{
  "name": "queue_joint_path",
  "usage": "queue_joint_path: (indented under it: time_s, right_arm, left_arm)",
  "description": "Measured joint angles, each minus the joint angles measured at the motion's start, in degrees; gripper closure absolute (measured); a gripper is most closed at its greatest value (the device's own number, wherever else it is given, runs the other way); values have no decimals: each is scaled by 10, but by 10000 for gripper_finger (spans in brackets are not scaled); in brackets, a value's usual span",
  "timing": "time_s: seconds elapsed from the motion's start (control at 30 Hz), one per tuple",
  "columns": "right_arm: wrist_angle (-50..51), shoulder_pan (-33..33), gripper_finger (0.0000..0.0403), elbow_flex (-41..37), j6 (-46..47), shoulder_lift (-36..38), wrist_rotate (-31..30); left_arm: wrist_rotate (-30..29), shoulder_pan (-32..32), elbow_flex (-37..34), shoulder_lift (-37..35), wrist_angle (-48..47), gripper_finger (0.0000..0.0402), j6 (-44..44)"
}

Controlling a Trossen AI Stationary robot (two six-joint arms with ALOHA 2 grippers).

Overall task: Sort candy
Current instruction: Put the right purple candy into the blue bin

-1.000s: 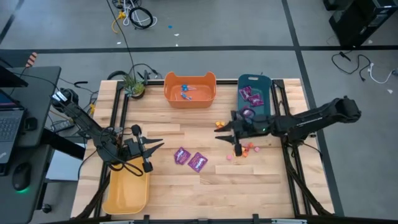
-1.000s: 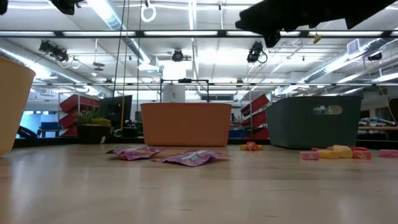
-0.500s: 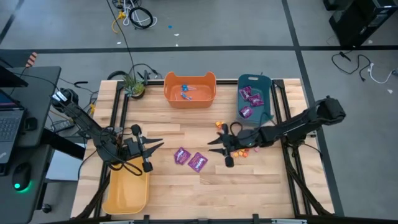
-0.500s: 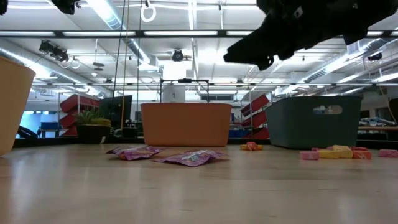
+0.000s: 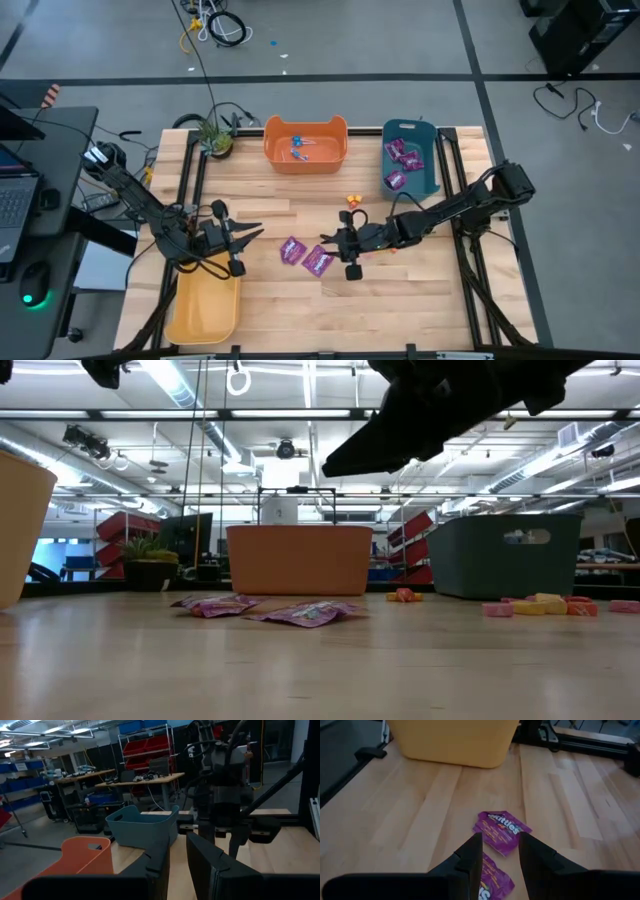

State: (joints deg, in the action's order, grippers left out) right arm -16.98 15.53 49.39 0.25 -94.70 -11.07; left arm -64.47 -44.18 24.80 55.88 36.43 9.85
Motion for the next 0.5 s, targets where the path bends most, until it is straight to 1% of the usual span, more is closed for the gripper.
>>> queue_joint_path:
  time_s: [0.2,0.33,0.5]
  right_arm:
    - [10,4,289,2,6,0,0]
    - [11,14,289,2,10,-14,0]
    - [4,34,285,2,10,-38,-33]
  left_arm:
    - [0,0,0,0,1,335,-18]
    - [0,0,0,0,1,335,-26]
    - [0,0,0,0,5,335,-25]
